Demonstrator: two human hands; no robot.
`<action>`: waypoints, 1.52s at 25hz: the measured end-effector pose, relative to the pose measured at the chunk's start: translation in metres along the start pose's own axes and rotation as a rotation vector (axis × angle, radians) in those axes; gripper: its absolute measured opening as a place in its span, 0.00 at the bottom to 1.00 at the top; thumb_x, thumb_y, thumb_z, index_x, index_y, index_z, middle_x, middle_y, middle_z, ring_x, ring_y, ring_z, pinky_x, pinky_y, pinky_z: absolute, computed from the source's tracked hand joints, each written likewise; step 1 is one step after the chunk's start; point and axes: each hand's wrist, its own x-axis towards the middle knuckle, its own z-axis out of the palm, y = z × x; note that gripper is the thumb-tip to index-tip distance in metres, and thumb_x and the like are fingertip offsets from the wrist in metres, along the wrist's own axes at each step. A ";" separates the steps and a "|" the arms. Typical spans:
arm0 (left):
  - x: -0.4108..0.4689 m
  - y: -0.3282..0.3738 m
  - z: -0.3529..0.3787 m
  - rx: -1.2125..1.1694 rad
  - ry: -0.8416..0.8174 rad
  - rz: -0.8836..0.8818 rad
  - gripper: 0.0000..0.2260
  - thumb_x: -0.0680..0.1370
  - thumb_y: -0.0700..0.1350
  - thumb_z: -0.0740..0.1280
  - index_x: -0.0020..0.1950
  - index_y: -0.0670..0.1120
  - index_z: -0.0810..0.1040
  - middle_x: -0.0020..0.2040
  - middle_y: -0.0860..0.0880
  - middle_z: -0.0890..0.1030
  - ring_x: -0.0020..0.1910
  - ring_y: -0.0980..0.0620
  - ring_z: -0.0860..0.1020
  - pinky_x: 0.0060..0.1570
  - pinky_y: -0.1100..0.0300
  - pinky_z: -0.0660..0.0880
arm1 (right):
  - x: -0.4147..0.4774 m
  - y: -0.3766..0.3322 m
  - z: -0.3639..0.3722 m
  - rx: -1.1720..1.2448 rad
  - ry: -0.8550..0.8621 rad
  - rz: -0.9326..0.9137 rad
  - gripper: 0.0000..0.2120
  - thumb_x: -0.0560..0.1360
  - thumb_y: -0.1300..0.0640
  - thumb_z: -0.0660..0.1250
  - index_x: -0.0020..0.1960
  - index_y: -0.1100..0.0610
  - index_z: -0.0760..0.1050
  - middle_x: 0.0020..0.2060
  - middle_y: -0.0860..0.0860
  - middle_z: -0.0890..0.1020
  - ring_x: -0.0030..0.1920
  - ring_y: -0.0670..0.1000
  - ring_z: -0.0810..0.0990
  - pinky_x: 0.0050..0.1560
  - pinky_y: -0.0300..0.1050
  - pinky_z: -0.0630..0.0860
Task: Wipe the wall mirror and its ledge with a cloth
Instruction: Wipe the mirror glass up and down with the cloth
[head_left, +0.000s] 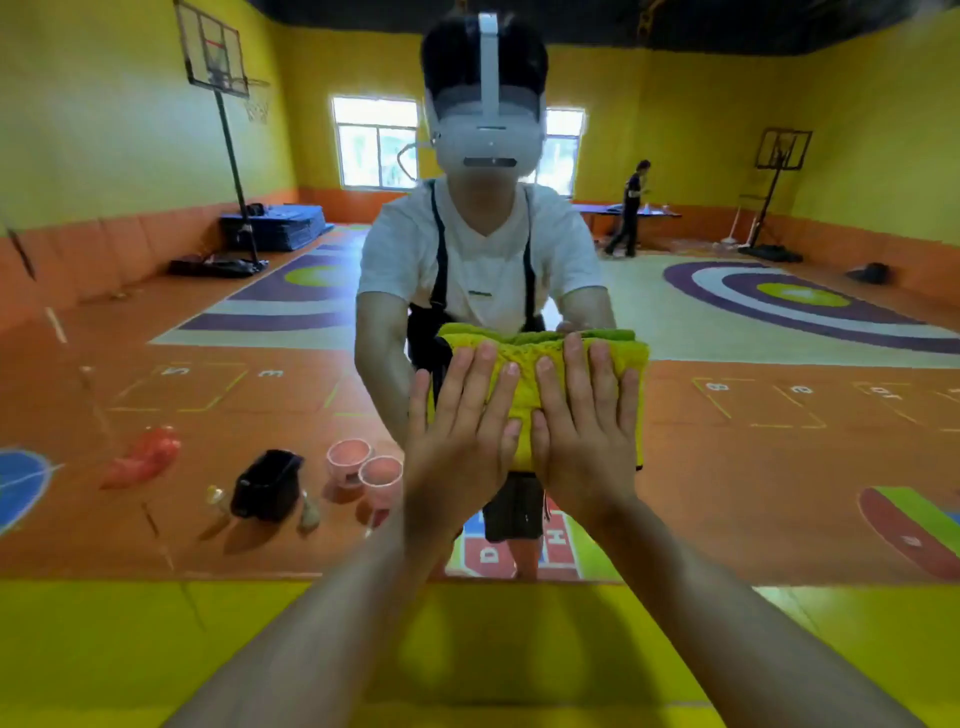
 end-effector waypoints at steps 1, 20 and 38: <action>-0.022 0.004 0.004 0.003 -0.019 -0.003 0.27 0.86 0.52 0.56 0.83 0.46 0.57 0.82 0.41 0.60 0.83 0.45 0.53 0.78 0.38 0.54 | -0.022 -0.004 0.005 0.006 -0.015 -0.012 0.27 0.84 0.51 0.56 0.81 0.56 0.57 0.81 0.59 0.57 0.83 0.58 0.49 0.80 0.62 0.46; -0.442 0.064 0.063 0.016 -0.451 0.046 0.34 0.83 0.56 0.64 0.82 0.43 0.54 0.81 0.38 0.51 0.83 0.41 0.47 0.78 0.35 0.47 | -0.437 -0.090 0.088 0.062 -0.324 -0.172 0.41 0.80 0.43 0.66 0.83 0.56 0.50 0.83 0.57 0.48 0.83 0.57 0.48 0.81 0.57 0.45; -0.455 0.161 0.074 -0.213 -0.800 0.175 0.32 0.85 0.61 0.52 0.82 0.41 0.58 0.84 0.39 0.45 0.83 0.40 0.43 0.80 0.38 0.43 | -0.493 0.044 0.043 0.080 -0.515 -0.478 0.28 0.85 0.63 0.51 0.83 0.52 0.54 0.82 0.49 0.52 0.81 0.48 0.54 0.80 0.48 0.50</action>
